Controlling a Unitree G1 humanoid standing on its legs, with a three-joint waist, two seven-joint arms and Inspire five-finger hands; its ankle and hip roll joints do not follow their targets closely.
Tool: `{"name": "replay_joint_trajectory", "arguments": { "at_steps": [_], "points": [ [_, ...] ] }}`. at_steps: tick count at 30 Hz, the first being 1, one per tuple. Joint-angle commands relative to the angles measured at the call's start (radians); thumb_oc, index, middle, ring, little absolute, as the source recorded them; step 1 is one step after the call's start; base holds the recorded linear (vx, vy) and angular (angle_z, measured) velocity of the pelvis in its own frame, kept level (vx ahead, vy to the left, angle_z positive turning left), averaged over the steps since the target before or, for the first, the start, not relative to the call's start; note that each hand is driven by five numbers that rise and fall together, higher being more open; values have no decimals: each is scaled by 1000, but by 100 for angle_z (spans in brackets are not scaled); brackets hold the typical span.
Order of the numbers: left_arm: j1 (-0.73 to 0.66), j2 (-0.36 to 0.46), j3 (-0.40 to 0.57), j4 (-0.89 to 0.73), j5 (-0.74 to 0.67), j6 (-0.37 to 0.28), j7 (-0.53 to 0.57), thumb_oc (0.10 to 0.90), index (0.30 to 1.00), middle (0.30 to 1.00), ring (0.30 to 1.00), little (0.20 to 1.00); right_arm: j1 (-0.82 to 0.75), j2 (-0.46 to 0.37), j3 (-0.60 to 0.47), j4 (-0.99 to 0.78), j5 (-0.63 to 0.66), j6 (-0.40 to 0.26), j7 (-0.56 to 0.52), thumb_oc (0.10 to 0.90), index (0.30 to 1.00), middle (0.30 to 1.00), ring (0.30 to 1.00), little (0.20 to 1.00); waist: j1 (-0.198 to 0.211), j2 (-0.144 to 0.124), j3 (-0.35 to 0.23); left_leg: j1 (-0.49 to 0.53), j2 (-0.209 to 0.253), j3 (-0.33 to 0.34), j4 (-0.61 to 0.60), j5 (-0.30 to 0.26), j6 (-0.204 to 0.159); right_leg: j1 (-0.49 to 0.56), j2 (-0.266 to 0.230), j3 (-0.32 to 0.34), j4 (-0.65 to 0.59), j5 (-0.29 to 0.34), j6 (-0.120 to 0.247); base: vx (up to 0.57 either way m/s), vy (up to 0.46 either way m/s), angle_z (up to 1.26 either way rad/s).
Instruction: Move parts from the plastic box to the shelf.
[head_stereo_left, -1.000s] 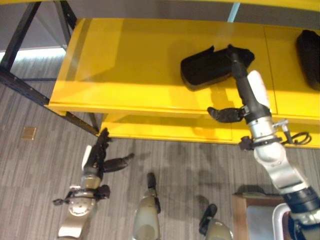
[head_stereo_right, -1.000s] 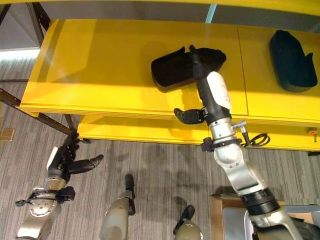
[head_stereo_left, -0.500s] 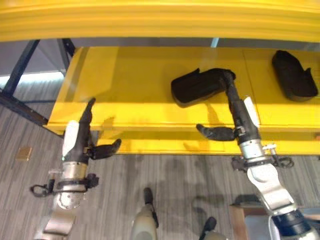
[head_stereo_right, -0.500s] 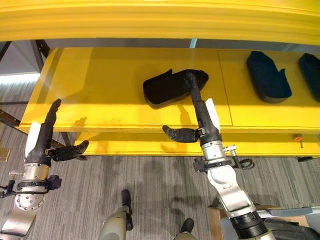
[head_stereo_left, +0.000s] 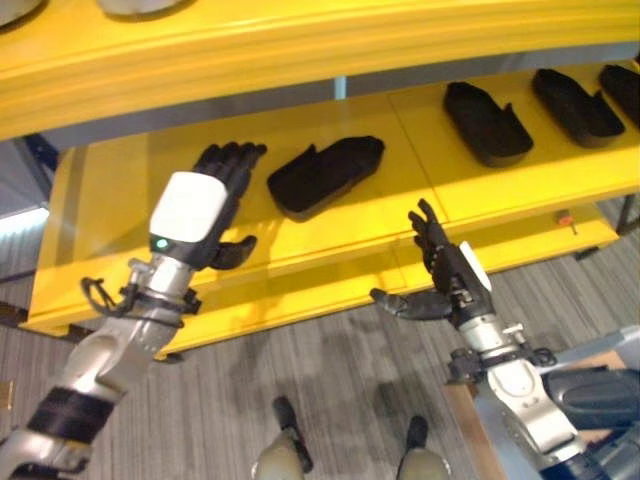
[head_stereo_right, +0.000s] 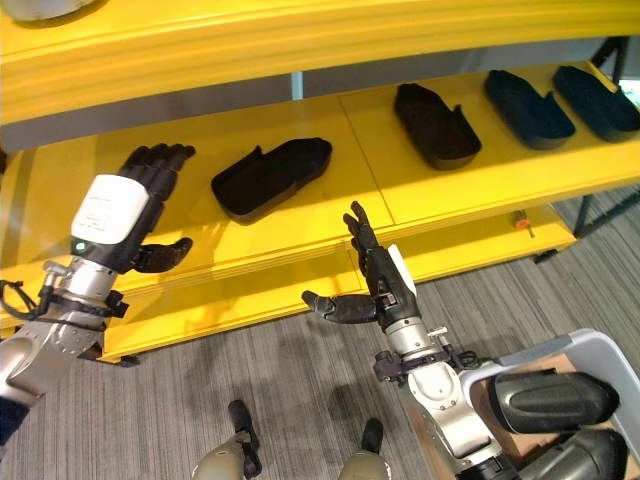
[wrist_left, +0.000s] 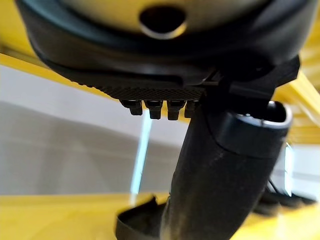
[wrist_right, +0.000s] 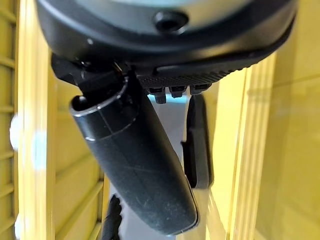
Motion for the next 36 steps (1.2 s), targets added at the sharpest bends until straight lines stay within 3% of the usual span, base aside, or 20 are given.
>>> {"name": "replay_joint_trajectory", "arguments": {
  "at_steps": [1,9,16,17,36],
  "points": [
    [-183,73,3,54,88,30,106,900,1000,1000,1000,1000,-73,-21,-38,-155,50,-151,4,900,1000,1000,1000,1000,-15,0,-13,67,95,-13,69,-30,-109,-34,-24,18,51,14,5,-27,15,-28],
    [-383,102,-196,288,176,84,112,900,1000,1000,1000,1000,-58,-42,-43,-174,75,-181,2,900,1000,1000,1000,1000,-61,10,31,53,120,25,96,-27,-121,-85,-18,67,64,26,6,-29,16,-18],
    [-466,102,-262,447,207,129,123,900,1000,1000,1000,1000,-29,-60,-73,-190,63,-192,-4,900,1000,1000,1000,1000,-85,6,58,41,135,52,111,-27,-128,-123,-7,98,68,34,5,4,9,-18],
    [-473,102,-265,477,206,138,126,900,1000,1000,1000,1000,-26,-61,-77,-188,62,-194,-7,900,1000,1000,1000,1000,-90,6,57,48,136,45,114,-43,-144,-118,-8,105,69,20,13,73,18,-9],
    [-529,124,-211,662,155,210,237,900,1000,1000,1000,1000,13,-76,-86,-210,44,-225,-25,900,1000,1000,1000,1000,-113,-2,79,15,154,76,150,-51,-155,-170,-5,142,78,27,13,17,8,-7]
  ]
}}
